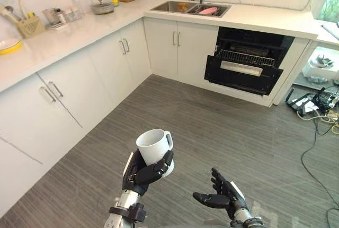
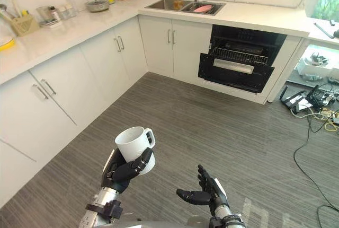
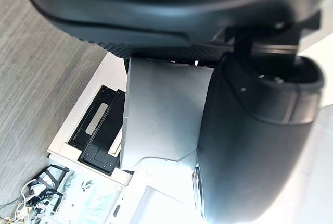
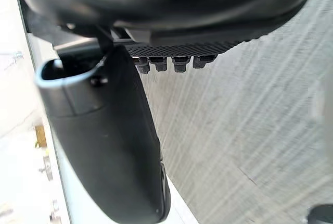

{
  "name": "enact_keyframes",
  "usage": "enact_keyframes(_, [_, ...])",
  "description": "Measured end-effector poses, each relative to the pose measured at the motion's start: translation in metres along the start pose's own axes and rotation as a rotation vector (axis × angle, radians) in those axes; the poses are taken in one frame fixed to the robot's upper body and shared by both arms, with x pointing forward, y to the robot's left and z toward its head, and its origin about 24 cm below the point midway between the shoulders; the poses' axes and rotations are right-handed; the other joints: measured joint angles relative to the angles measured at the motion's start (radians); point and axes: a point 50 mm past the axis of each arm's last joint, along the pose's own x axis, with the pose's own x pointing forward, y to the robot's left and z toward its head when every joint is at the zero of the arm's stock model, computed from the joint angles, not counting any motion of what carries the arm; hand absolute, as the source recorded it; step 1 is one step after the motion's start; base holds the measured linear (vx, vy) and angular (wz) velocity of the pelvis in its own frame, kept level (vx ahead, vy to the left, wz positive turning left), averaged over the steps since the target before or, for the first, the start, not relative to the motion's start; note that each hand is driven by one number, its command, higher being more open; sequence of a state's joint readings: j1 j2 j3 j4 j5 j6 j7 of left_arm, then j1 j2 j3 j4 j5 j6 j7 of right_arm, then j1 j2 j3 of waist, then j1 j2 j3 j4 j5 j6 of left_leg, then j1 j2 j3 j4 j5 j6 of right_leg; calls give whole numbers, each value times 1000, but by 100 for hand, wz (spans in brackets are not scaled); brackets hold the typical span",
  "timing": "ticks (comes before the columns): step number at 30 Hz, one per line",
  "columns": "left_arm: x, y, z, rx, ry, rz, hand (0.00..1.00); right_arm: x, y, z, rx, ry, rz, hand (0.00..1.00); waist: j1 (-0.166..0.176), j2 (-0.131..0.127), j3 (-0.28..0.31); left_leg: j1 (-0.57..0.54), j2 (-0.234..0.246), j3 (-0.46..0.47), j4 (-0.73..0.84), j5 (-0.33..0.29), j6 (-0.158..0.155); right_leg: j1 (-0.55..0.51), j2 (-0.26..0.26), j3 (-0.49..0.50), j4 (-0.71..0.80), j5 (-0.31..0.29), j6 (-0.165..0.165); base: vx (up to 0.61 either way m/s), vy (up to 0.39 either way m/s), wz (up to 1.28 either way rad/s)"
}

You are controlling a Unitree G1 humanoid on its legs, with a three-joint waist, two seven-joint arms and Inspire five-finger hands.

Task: Walk over to the sink, pick up the cup, carry it to the dishwasher, place the cup inside the dishwasher, then close the dishwasher door

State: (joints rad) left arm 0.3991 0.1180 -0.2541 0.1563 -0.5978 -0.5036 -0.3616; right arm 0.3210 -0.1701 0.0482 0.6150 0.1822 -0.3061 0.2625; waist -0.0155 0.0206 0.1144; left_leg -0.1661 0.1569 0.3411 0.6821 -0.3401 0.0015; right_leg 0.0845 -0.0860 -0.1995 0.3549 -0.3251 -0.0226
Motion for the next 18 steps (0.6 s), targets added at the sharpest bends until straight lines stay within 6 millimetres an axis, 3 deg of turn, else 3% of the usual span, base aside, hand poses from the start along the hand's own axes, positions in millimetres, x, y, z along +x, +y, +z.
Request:
enact_keyframes(1, [4, -1, 3, 2, -14, -7, 0, 1, -1, 1, -1, -3, -3, 100, 2, -11, 6, -25, -62, 0, -140, 28, 2, 46, -25, 8, -49, 10, 18, 431, 96, -3])
enact_keyframes(2, [5, -1, 4, 3, -20, -8, 0, 1, -1, 2, -1, -4, -3, 100, 3, -17, 9, -39, -91, 0, -209, 59, 1, 69, -40, 9, -68, 18, 31, 515, 135, -10])
enact_keyframes(3, [6, -3, 8, 1, -34, -9, 0, 2, 0, 2, -6, -6, 0, 100, 11, -20, 10, -70, -122, -3, -344, 151, -12, 99, -58, 19, -86, 32, 56, 593, 205, -31])
enact_keyframes(5, [8, -5, 17, 6, -73, -18, 0, 1, 1, 1, -19, 5, 15, 100, 38, -14, 9, -99, -108, -16, -477, 326, -34, 157, -55, 56, -104, 24, 69, 535, 231, -48])
enact_keyframes(6, [9, -5, 18, 7, -79, -18, 0, 1, 2, 0, -23, 10, 20, 100, 47, -15, 5, -99, -99, -15, -449, 380, -27, 171, -56, 73, -101, 18, 78, 526, 295, -51])
enact_keyframes(7, [10, -4, 20, 6, -89, 0, 0, 4, 9, -1, -27, 13, 41, 100, 52, -33, -15, -119, -104, 1, -329, 327, 68, 170, -85, 103, -38, 7, 84, 654, 360, -38])
enact_keyframes(8, [12, -2, 22, 13, -96, 9, 0, 6, 13, 1, -29, 4, 57, 100, 42, -50, -17, -135, -109, 8, -223, 231, 96, 133, -120, 121, 93, 4, 91, 672, 363, -28])
enact_keyframes(10, [12, 0, 23, 18, -96, 16, 0, 6, 17, 1, -23, 8, 69, 100, 42, -79, -19, -127, -124, 25, -140, 150, 109, 79, -161, 134, 272, 15, 122, 519, 258, -8])
enact_keyframes(11, [13, 3, 23, 25, -77, 21, 0, 8, 24, -3, -1, 28, 80, 100, 41, -117, -20, -75, -161, 38, -69, 44, 127, 3, -232, 148, 540, 105, 167, 583, 263, -4])
enact_keyframes(13, [12, 5, 23, 30, -61, 32, 0, 8, 27, -6, 4, 45, 83, 100, 36, -116, -19, -16, -173, 36, -73, 8, 127, -52, -256, 129, 686, 96, 148, 544, 223, -8])
enact_keyframes(14, [12, 6, 23, 32, -54, 44, 0, 9, 30, -6, 3, 48, 87, 100, 33, -95, -7, 87, -180, 33, -143, -6, 118, -121, -249, 85, 773, 58, 116, 484, 192, -18])
enact_keyframes(16, [13, 4, 24, 34, -60, 35, 0, 9, 31, -7, 9, 47, 86, 100, 23, -64, -2, 205, -180, 28, -263, 6, 97, -232, -204, 34, 752, 12, 93, 430, 166, -18])
enact_keyframes(18, [18, 1, 28, 42, -76, 3, 0, 5, 33, -8, 14, 45, 85, 100, 6, -60, -5, 291, -180, 20, -362, 21, 81, -335, -167, -35, 611, -5, 93, 388, 105, 3])
